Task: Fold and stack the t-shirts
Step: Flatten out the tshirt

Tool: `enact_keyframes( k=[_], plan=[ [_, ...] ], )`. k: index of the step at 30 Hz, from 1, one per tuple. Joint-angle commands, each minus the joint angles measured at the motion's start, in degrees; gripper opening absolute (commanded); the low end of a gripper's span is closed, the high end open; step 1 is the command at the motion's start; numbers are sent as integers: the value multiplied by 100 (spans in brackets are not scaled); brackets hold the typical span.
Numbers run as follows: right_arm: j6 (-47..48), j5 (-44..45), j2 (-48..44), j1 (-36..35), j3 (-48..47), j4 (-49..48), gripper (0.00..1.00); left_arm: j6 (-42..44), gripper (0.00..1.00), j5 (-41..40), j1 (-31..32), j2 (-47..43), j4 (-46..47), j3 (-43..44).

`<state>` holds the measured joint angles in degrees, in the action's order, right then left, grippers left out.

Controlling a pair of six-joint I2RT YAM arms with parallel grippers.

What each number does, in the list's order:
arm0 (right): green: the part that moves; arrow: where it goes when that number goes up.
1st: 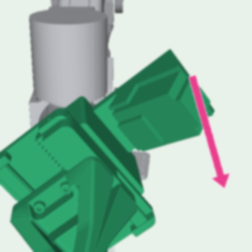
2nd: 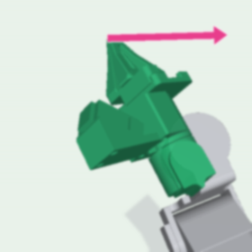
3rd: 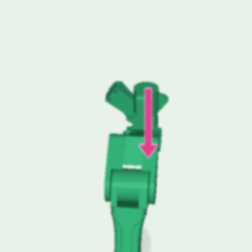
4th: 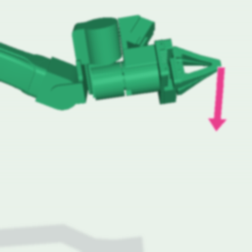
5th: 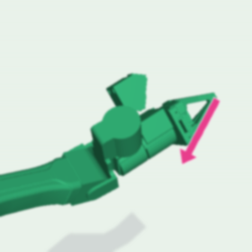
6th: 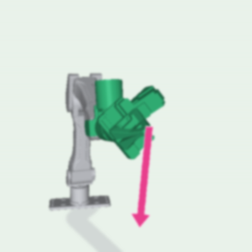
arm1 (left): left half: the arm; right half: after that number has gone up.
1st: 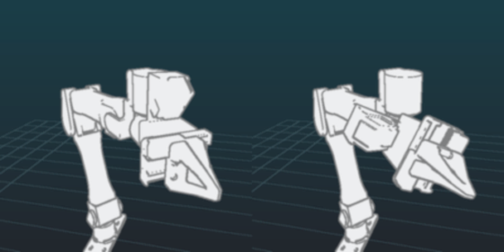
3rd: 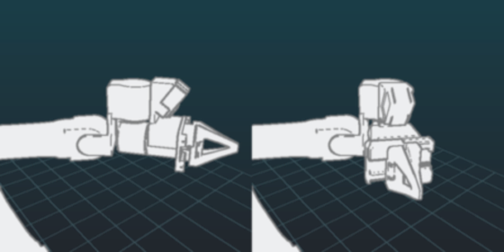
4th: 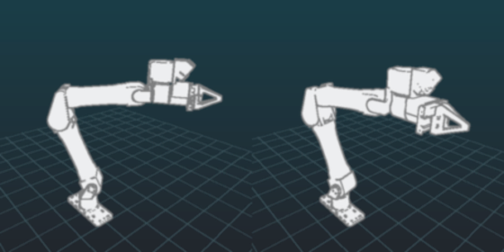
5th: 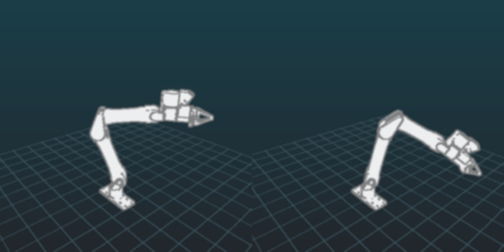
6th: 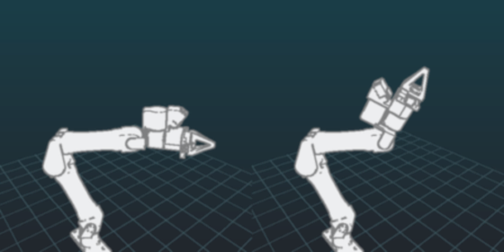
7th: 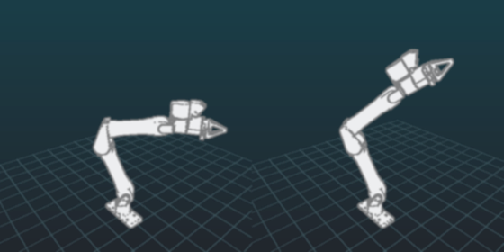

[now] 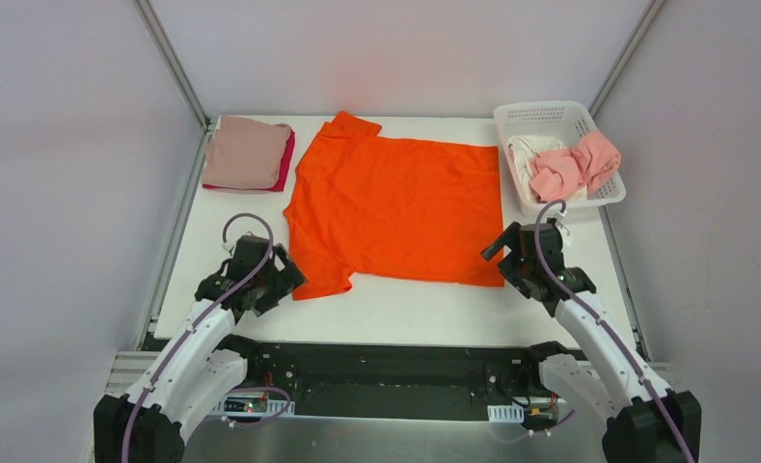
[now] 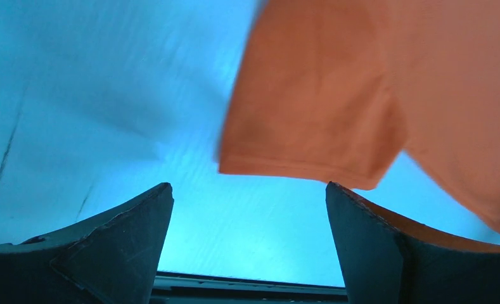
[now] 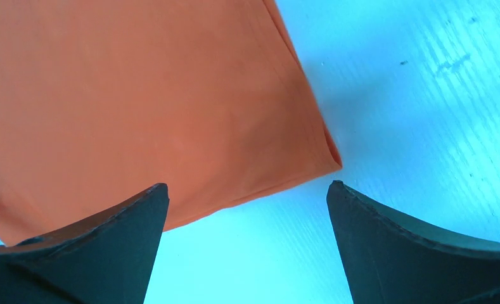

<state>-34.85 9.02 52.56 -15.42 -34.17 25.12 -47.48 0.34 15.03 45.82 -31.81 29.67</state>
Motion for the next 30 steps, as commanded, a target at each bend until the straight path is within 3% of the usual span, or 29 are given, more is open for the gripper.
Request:
enact_keyframes(
  k=[1, 6, 16, 17, 18, 19, 24, 30],
  plan=[
    [-515, 179, -854, 32, 354, -235, 99, -664, 84, -393, 27, -342, -57, -434],
    [-515, 268, -1038, 38, 509, -300, 99, -726, 60, -392, 27, 192, 534, -524],
    [-416, 284, -356, 38, 317, 106, 99, -459, 38, -43, 27, 1466, 1134, -557],
    [-434, 322, -328, 33, 317, 124, 99, -421, 33, -58, 27, 1530, 1167, -561],
    [-470, 364, -311, 33, 327, 151, 99, -423, 23, -82, 27, 1584, 1183, -566],
    [-507, 408, -307, 38, 322, 211, 99, -417, 3, -57, 27, 1629, 1198, -562],
    [-765, 710, -451, 47, 339, 486, 99, -407, 0, 207, 27, 1554, 1223, -684],
    [-982, 810, -429, 43, 557, 377, 96, -856, 0, 461, 27, 713, 727, -981]
  ],
)
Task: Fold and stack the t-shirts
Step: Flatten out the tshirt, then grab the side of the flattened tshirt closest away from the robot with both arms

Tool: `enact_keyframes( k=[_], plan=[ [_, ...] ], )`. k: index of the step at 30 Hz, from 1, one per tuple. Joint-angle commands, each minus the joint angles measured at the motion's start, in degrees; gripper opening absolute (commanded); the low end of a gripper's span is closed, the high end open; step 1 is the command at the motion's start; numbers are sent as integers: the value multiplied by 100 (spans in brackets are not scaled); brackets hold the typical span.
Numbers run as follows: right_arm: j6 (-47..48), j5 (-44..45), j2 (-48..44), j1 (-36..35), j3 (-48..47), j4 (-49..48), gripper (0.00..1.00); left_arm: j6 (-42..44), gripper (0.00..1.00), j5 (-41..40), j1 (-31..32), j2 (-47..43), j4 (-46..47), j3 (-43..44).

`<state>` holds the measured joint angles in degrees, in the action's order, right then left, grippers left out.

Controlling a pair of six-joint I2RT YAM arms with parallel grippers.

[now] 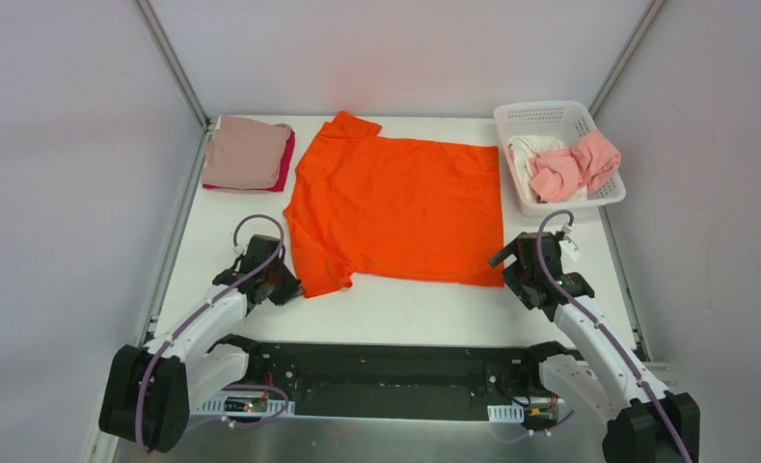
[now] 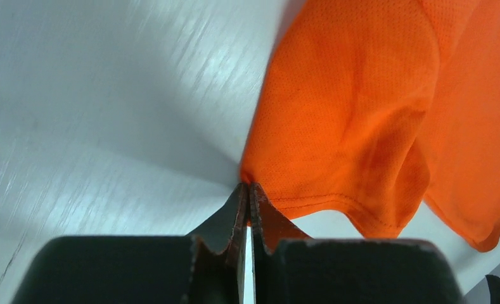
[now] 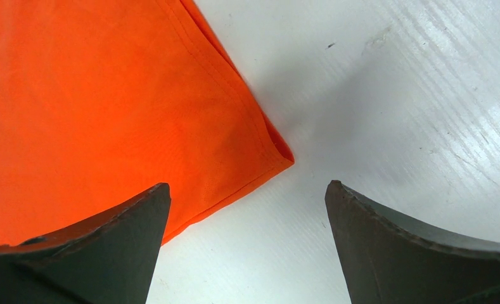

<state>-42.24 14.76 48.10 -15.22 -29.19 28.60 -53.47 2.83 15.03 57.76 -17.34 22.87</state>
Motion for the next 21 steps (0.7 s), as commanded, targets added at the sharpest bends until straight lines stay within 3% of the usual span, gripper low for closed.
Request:
enact_keyframes(
  k=[1, 10, 21],
  plan=[
    [-252, 237, 97, 30, 70, -10, 94, -323, 0, 222, 27, -663, -861, -342],
    [-301, 30, 862, 32, 46, -252, 75, -831, 0, 121, 27, -2384, -2016, -691],
    [-433, 145, 801, 30, 398, -445, 47, -814, 0, 226, 27, -2244, -2071, -610]
  ],
)
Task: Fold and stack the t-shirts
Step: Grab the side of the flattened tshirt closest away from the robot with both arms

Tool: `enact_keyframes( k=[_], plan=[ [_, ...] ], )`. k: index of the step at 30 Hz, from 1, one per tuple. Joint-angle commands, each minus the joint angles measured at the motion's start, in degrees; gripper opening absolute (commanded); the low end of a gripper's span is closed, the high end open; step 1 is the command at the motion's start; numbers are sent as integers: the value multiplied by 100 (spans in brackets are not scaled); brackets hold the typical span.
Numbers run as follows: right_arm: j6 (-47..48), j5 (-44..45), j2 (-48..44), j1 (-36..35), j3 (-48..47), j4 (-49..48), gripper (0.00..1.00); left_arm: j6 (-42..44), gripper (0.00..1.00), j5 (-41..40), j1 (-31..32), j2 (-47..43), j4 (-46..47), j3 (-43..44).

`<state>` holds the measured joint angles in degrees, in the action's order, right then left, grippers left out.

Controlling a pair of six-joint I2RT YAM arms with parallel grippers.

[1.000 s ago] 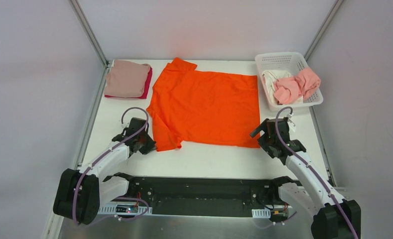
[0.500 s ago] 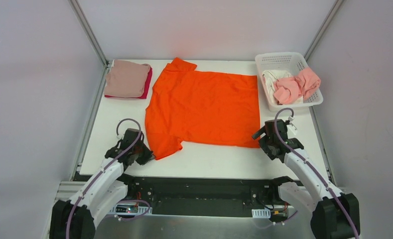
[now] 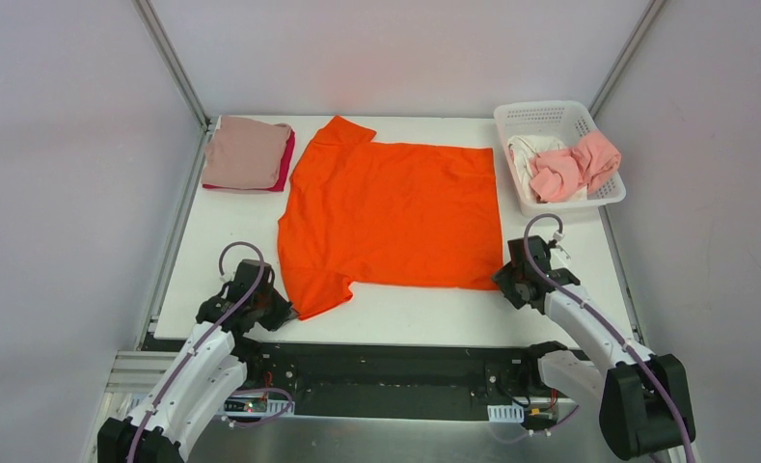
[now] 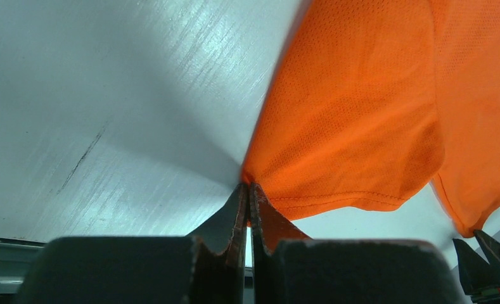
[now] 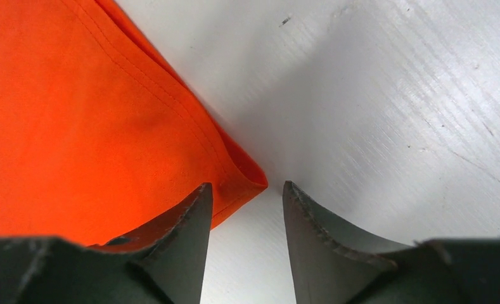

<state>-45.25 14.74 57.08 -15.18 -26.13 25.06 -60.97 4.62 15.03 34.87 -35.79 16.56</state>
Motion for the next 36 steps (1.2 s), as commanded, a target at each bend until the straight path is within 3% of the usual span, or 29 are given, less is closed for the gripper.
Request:
enact_keyframes(
  k=[1, 4, 14, 22, 27, 31, 36],
  plan=[
    [-133, 163, -111, 27, 110, -99, 45, -68, 0, 23, 27, 18, -227, 13],
    [-168, 99, -72, 30, 148, -171, 42, -56, 0, -9, 27, -32, -227, -5],
    [-169, 160, -333, 27, 383, -66, 0, -119, 0, 258, 27, -283, -382, -60],
    [-162, -122, -1616, 29, 393, 1042, 0, -340, 0, 453, 36, -1285, -1312, 231],
    [-105, -377, -1806, 24, 309, 1313, 0, -535, 0, 533, 38, -2049, -1402, 344],
    [214, -446, -1603, 31, -37, 1294, 0, -306, 0, 531, 38, -1552, -991, 707],
    [408, -672, -1108, 24, -487, 982, 0, 44, 0, 695, 35, -92, 532, 1231]
  ],
)
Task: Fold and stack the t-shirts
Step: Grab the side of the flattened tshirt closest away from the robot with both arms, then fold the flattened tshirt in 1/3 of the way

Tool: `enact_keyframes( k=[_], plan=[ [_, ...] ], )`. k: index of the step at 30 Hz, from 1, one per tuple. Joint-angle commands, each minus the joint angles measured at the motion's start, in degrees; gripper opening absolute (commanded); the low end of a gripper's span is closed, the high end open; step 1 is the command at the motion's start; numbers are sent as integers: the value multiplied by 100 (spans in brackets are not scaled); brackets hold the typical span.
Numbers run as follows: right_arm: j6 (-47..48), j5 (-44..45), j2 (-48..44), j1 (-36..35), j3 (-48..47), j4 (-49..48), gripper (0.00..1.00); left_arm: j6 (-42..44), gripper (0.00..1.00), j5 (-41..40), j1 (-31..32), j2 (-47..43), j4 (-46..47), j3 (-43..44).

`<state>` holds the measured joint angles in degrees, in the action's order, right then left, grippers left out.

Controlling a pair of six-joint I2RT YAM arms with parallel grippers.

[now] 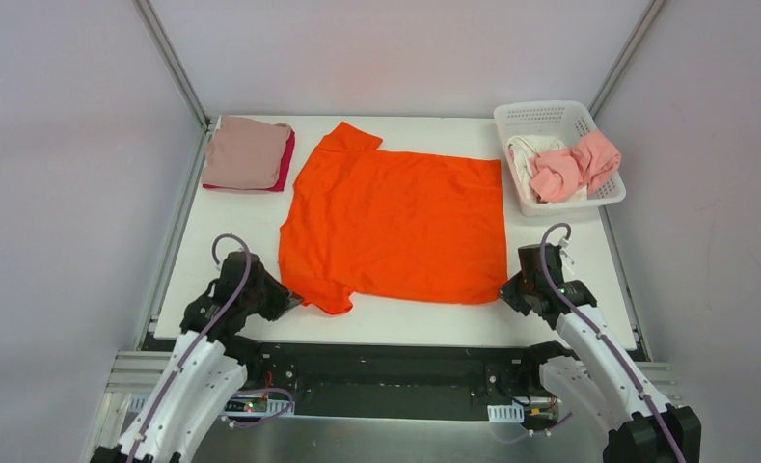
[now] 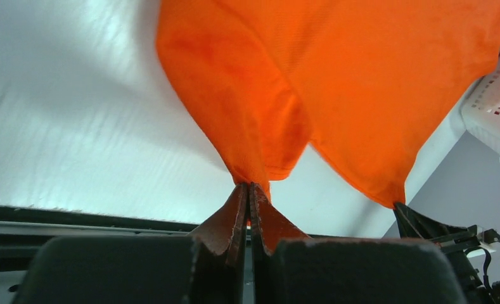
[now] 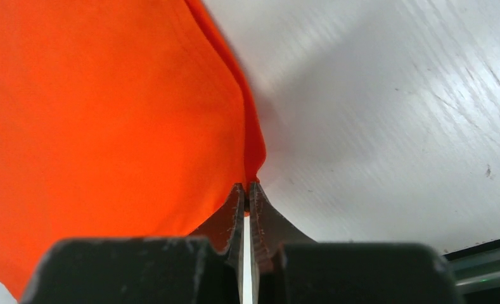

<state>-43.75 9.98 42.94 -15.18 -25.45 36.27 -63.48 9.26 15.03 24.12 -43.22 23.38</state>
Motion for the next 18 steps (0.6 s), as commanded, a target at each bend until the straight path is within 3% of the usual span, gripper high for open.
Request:
enact_keyframes(
  k=[1, 9, 18],
  plan=[
    [288, -181, 424, 28, -701, -141, 0, 403, 0, 217, 35, 1305, 1473, 730],
    [536, 178, 1269, 144, -1705, -196, 0, 1182, 0, 106, 38, 3669, 2456, 2425],
    [826, 11, 2462, 411, -2617, -546, 0, 1752, 0, -473, -29, 4955, 2620, 3666]
  ],
)
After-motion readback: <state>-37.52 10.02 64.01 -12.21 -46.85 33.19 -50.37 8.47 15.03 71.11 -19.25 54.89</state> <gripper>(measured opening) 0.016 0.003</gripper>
